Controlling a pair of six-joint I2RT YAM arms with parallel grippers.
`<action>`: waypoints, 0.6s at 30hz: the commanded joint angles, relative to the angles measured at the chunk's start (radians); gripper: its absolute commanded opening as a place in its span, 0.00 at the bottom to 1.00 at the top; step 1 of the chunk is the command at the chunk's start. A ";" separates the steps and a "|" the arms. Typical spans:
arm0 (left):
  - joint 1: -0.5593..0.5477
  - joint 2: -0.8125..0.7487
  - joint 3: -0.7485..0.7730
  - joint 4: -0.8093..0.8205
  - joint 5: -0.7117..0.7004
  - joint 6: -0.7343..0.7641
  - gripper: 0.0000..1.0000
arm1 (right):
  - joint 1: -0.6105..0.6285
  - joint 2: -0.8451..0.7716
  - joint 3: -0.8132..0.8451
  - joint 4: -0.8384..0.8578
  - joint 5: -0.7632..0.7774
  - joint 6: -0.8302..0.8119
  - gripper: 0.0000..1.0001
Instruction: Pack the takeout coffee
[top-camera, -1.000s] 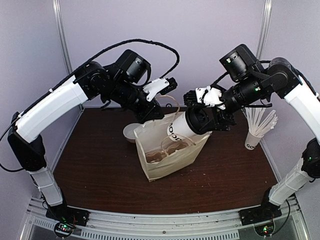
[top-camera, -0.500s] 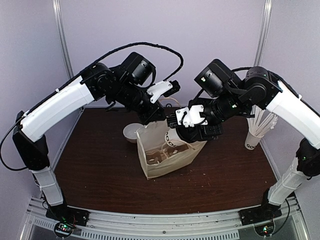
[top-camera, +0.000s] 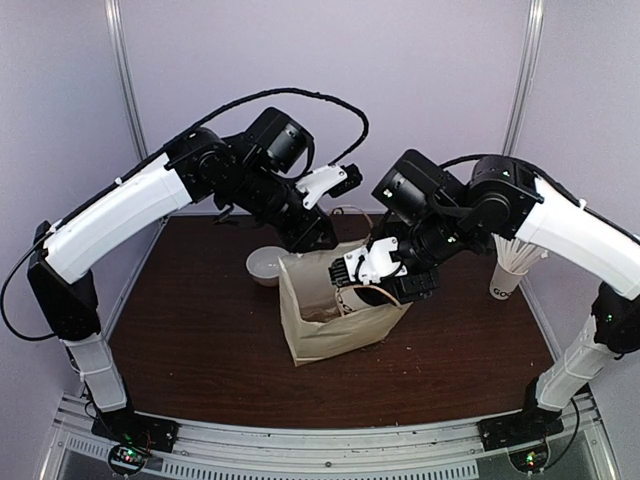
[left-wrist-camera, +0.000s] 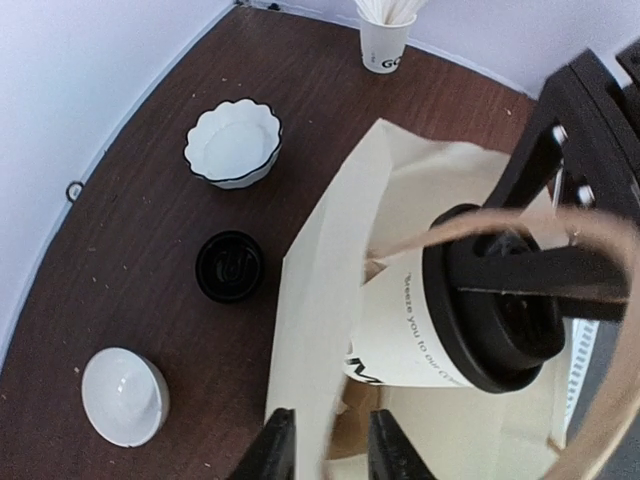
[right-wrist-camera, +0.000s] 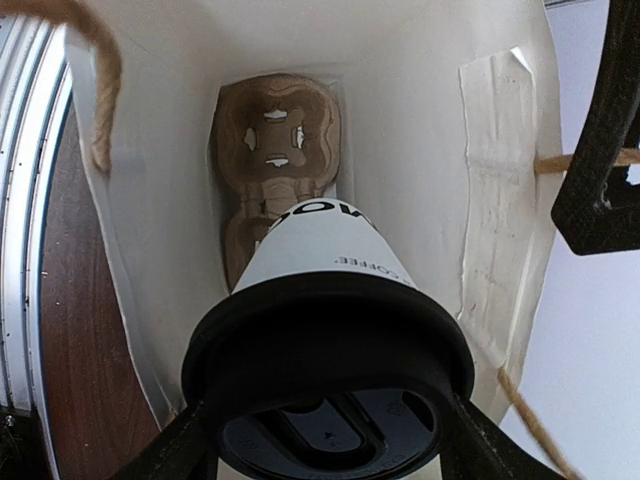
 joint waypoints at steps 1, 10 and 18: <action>0.000 -0.043 -0.012 0.030 0.029 -0.019 0.36 | 0.020 -0.061 -0.022 0.009 0.011 0.009 0.69; -0.001 -0.171 -0.060 0.075 0.035 -0.029 0.55 | 0.057 -0.130 -0.110 -0.045 -0.065 -0.016 0.70; 0.028 -0.244 -0.197 0.184 -0.127 -0.020 0.61 | 0.074 -0.153 -0.162 -0.085 -0.135 -0.042 0.70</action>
